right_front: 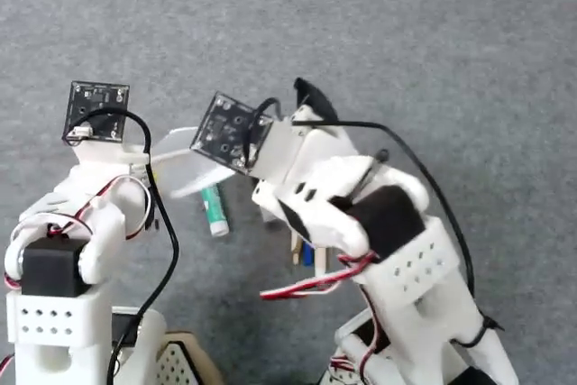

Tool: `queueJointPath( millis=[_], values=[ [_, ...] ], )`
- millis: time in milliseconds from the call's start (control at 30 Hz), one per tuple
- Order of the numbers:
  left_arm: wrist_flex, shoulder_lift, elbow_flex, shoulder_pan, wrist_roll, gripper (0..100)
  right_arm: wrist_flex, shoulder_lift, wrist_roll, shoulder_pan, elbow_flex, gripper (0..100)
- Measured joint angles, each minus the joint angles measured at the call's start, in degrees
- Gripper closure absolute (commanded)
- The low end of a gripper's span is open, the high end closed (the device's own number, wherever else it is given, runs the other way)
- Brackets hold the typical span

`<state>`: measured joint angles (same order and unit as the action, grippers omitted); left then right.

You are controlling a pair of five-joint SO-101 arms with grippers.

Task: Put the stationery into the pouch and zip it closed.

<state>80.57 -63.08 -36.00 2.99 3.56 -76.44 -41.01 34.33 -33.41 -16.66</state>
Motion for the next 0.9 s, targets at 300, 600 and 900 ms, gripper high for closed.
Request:
queueJointPath(
  millis=[300,600,900],
  values=[
    [2.0,0.0,2.5,3.9,0.2,97,-10.1,0.0,-1.6,0.4,13.9,57.6],
    [2.7,0.0,2.5,9.1,0.2,97,-12.2,-0.1,-7.9,13.3,16.1,57.7],
    [4.3,0.0,2.5,9.6,-0.4,97,-10.1,0.3,-14.0,19.2,-0.1,57.7]
  ],
)
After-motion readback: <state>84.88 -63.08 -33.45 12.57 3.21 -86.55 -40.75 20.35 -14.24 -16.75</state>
